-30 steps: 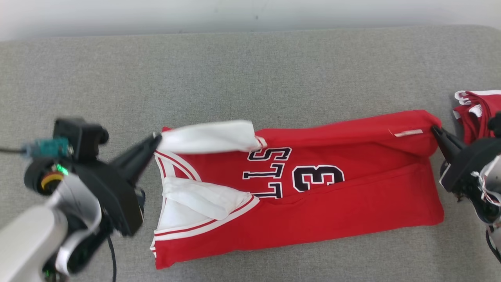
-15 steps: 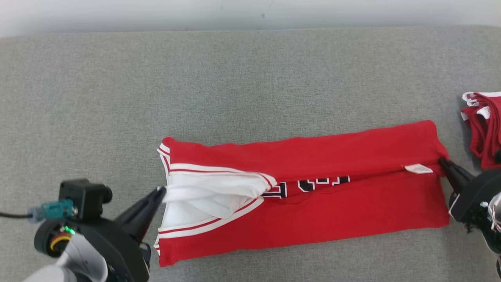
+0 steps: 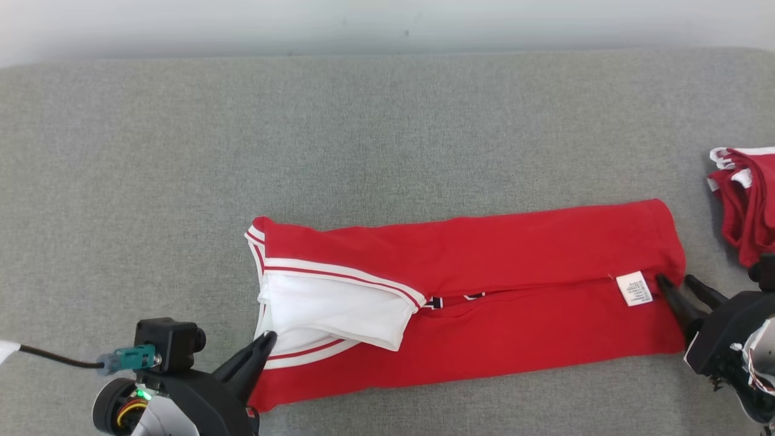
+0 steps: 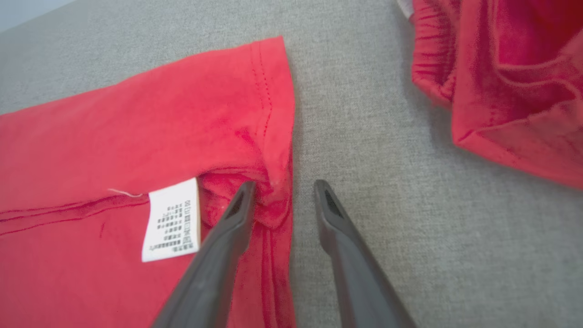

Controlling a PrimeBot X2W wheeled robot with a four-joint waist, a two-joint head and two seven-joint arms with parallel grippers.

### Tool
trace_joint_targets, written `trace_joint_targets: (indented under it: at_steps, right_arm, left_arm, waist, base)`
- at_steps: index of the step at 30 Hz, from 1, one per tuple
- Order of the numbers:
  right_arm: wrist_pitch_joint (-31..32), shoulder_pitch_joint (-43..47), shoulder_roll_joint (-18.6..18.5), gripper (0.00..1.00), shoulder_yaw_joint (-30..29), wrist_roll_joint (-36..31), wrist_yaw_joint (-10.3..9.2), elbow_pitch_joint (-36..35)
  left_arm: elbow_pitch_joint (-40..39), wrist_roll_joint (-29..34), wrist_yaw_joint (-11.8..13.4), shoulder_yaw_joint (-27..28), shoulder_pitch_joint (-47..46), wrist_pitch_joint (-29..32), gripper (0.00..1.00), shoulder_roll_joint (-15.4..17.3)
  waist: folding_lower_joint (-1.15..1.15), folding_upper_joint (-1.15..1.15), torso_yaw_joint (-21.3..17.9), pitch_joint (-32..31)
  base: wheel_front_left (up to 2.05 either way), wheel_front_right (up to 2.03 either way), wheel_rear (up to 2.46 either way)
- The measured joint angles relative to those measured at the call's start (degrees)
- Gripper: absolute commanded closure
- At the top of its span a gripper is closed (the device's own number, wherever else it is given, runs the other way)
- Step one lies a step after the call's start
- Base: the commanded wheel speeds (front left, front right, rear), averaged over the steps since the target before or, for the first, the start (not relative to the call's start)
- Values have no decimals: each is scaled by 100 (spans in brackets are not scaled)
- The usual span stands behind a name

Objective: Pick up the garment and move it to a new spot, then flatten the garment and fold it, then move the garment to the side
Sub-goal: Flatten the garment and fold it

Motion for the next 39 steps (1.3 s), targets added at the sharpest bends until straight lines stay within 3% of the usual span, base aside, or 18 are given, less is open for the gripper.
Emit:
trace_joint_targets:
  at_steps: [1,10,15,26,32,39]
  right_arm:
    - [-37,51,8,0,-29,14,0,-46]
    - [-771,861,-97,0,-242,-240,0,-493]
    - [-1330,1373,66,0,-460,-417,0,-558]
    - [-1857,1762,579,0,-992,35,0,-245]
    - [-1795,1452,806,0,-1118,516,0,205]
    - [-1674,915,872,0,-1031,702,0,847]
  left_arm:
    - [51,4,20,12,8,-47,0,-24]
    - [253,156,401,167,510,-912,0,-291]
    - [379,285,623,303,873,-1767,0,-687]
    - [684,1604,1020,400,1320,-2261,0,-1338]
    - [660,2102,884,443,1522,-2267,0,-1742]
    - [791,2351,612,469,1547,-2267,0,-1990]
  waist:
    - [0,0,-3,-25]
    - [0,0,-48,-365]
    - [0,0,-59,-597]
    - [0,0,135,-989]
    - [-1,0,391,-1029]
    - [0,0,668,-953]
  base:
    - [0,0,0]
    - [0,0,0]
    - [0,0,0]
    - [0,0,0]
    - [0,0,0]
    - [0,0,0]
